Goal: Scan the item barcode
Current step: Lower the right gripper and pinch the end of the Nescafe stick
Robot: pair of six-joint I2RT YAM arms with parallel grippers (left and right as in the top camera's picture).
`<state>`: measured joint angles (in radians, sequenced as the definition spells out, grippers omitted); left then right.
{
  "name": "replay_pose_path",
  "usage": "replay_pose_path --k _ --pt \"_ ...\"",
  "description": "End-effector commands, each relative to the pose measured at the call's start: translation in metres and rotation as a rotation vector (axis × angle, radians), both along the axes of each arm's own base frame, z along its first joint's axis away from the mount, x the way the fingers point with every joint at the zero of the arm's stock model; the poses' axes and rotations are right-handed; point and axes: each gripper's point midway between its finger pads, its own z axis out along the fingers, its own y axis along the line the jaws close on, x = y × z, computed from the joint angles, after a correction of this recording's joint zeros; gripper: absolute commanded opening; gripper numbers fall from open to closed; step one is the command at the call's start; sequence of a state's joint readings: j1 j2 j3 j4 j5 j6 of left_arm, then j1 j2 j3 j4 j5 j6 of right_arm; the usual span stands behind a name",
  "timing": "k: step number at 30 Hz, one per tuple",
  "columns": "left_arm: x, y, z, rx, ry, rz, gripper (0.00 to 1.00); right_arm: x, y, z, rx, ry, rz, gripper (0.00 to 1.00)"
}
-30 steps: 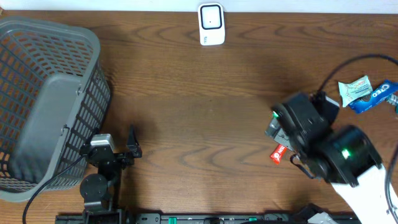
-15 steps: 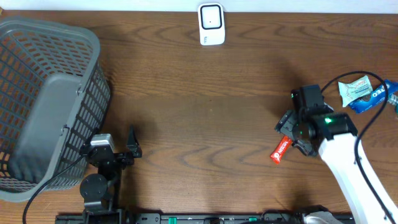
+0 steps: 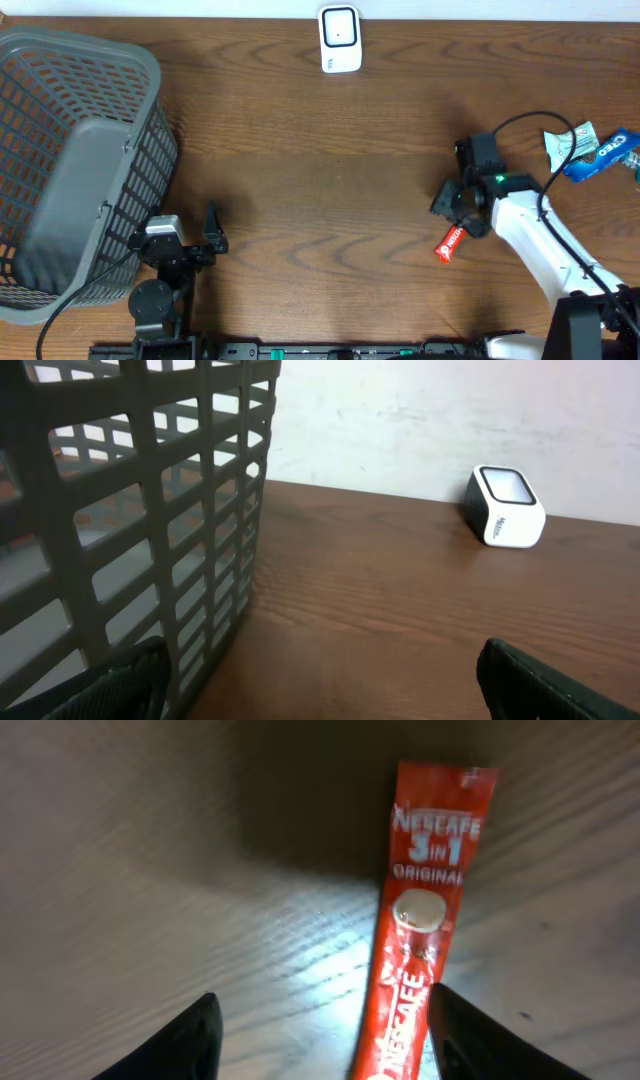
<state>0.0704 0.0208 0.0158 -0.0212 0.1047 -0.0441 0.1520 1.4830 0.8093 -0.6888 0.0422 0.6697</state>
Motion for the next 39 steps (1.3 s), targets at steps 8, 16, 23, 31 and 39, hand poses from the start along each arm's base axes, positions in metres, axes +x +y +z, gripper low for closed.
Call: replay_pose_path --k 8,16,23,31,39 --pt "-0.001 -0.002 -0.015 0.011 0.050 -0.014 0.98 -0.028 0.001 -0.049 0.042 0.006 -0.029 0.65" --pt "-0.001 -0.002 -0.015 0.011 0.050 -0.014 0.98 -0.017 0.012 -0.055 0.110 -0.079 -0.013 0.15" --pt "-0.001 -0.002 -0.015 0.011 0.050 -0.014 0.98 -0.003 0.029 -0.048 0.208 -0.134 -0.018 0.01" --pt "-0.001 -0.002 -0.015 0.011 0.050 -0.014 0.98 0.022 0.052 -0.014 0.329 -0.184 0.027 0.01" --pt "-0.001 -0.002 -0.015 0.011 0.050 -0.014 0.98 0.038 0.065 0.038 0.328 -0.182 0.058 0.01"
